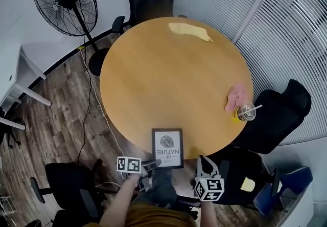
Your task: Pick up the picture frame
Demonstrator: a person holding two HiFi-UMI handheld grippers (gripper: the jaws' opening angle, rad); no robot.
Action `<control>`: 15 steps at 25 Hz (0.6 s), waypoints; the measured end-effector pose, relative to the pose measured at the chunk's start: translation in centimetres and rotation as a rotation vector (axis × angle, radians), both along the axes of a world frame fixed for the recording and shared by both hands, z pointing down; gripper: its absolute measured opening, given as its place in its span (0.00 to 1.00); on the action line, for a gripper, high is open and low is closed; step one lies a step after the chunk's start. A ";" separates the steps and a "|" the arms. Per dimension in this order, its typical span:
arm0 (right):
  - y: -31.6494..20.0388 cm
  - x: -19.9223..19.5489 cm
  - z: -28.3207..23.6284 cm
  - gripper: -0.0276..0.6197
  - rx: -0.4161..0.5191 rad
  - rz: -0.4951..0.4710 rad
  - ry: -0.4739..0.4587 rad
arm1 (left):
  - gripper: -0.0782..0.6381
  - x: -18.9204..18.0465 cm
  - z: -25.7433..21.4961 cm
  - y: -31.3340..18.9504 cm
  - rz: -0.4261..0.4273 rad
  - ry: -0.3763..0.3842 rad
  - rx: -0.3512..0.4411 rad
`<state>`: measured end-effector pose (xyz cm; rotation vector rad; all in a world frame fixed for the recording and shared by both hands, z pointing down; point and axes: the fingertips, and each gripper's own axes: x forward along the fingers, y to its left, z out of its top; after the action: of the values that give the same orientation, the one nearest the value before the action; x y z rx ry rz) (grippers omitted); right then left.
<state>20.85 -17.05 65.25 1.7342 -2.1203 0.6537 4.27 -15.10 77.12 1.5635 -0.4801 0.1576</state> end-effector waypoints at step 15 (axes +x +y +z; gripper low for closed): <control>1.1 -1.1 -2.2 0.06 0.050 -0.002 0.008 | 0.19 1.3 -4.9 -1.0 0.046 0.084 0.134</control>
<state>19.73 -15.95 63.02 1.7569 -2.1505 0.5976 5.60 -16.15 72.18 1.7061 -0.3947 0.0961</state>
